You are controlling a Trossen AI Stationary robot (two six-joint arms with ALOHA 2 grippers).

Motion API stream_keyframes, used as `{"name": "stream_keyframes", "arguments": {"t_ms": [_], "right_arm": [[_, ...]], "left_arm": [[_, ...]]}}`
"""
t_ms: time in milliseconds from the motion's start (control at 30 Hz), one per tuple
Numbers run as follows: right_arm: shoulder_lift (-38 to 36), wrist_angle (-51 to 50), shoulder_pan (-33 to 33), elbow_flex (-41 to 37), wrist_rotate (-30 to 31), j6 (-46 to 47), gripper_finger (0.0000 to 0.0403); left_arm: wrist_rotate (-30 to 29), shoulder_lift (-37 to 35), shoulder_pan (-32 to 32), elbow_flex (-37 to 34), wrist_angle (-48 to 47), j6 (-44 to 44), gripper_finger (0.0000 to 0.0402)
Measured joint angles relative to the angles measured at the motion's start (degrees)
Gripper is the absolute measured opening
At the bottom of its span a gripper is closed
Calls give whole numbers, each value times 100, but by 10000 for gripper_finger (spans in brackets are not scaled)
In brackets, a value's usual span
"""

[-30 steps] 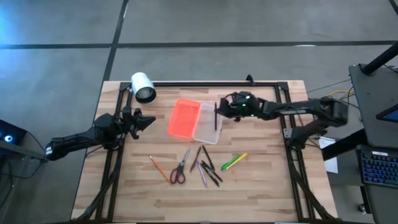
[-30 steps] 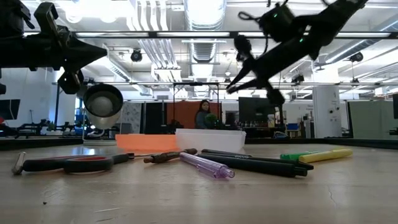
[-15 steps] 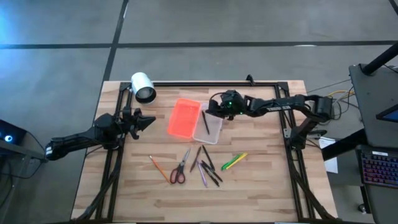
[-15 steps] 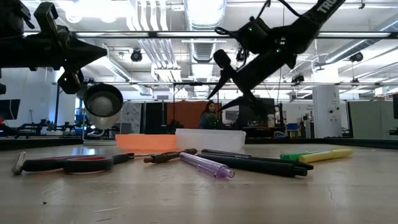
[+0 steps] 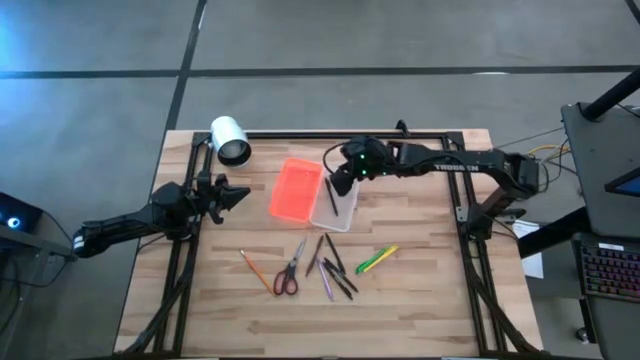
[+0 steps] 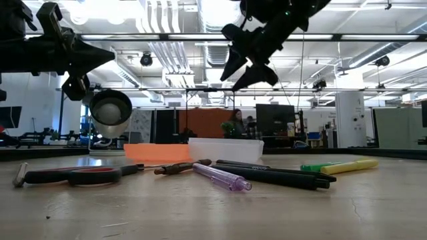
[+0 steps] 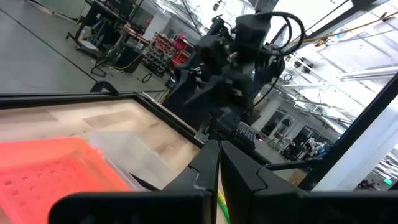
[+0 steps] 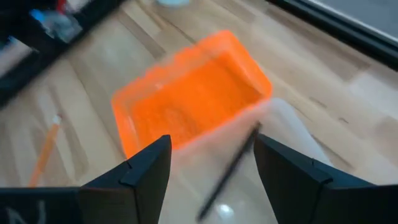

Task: Pick & place school supplies into a supply box
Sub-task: Put the black scissors into the orange supply box

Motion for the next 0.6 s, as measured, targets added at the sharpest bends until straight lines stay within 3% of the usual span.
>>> {"name": "stream_keyframes", "arguments": {"t_ms": [100, 200, 467, 600], "right_arm": [[85, -460, -11, 152, -2, 33, 219], [87, -828, -11, 236, -128, -166, 219], [73, -2526, 160, 191, -339, -1757, 219], [57, -3448, 432, 9, -255, -2687, 219]], "left_arm": [[-275, 0, 0, 0, 121, -5, 0], [-449, 0, 0, -2, 347, -773, 0], [-443, 0, -3, 13, 417, -2362, 0], [-436, 0, -4, 13, 482, -2468, 0]]}}
